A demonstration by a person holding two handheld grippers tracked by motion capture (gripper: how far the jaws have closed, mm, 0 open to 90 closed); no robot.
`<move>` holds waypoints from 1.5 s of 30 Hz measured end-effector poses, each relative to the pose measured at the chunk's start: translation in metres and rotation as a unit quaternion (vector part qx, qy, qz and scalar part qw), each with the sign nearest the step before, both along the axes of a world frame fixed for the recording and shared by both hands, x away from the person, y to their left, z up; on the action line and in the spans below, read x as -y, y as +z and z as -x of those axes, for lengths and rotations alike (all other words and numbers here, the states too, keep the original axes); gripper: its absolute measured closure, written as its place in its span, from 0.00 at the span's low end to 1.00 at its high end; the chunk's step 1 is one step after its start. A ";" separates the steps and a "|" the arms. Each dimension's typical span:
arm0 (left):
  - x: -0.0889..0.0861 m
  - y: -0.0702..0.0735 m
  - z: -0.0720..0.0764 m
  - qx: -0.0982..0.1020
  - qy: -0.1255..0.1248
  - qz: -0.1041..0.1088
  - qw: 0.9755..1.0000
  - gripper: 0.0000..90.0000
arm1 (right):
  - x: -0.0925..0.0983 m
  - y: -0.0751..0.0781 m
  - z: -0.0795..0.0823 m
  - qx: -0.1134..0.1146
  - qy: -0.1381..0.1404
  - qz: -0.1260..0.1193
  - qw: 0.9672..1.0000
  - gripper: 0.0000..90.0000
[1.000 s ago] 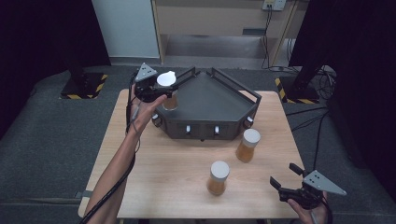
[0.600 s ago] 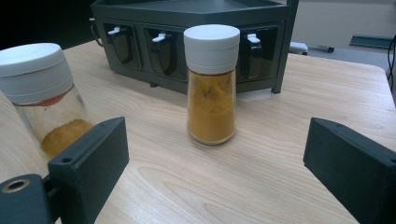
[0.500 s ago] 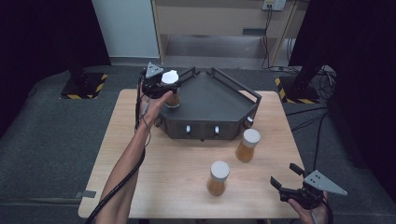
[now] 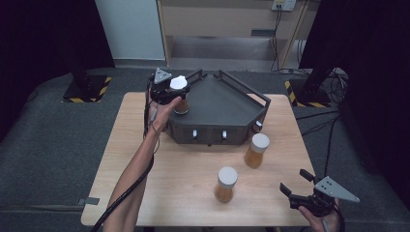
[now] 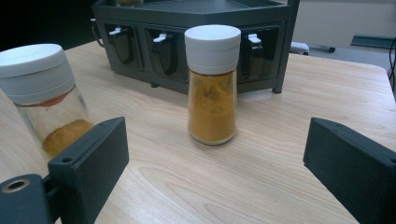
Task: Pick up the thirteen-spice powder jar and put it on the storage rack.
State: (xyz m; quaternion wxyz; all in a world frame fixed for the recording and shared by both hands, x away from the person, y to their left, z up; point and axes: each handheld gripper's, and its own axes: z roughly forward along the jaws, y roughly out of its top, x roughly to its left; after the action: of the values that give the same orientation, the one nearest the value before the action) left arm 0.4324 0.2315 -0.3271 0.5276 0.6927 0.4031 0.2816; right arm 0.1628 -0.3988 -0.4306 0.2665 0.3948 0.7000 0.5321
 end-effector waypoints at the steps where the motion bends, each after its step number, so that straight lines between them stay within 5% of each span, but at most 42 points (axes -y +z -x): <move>1: 0.000 0.000 0.000 -0.001 0.001 0.001 1.000 0.33 | 0.000 0.000 0.000 0.000 0.000 0.000 1.000 0.07; 15: 0.005 -0.006 0.005 0.019 0.003 -0.012 1.000 0.32 | 0.000 0.000 0.000 0.000 0.001 0.000 1.000 0.07; 18: 0.004 -0.004 0.004 0.014 0.007 0.003 1.000 0.20 | 0.000 0.000 0.000 0.001 0.001 0.000 1.000 0.07; 23: 0.005 0.006 0.006 0.027 0.000 0.010 1.000 0.07 | 0.000 0.000 0.000 0.000 0.000 0.000 1.000 0.07; 30: 0.002 0.029 0.014 0.045 -0.012 0.027 0.999 0.05 | 0.000 0.000 0.000 0.001 0.002 0.000 1.000 0.07; 45: -0.016 0.062 0.052 0.071 -0.057 0.005 0.996 0.03 | -0.001 0.000 0.000 -0.001 0.001 -0.002 1.000 0.06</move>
State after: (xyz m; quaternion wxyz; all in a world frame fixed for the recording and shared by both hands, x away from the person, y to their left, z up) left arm 0.3805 0.2475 -0.2655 0.5731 0.6906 0.3258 0.2975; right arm 0.1627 -0.3981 -0.4302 0.2650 0.3951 0.6997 0.5330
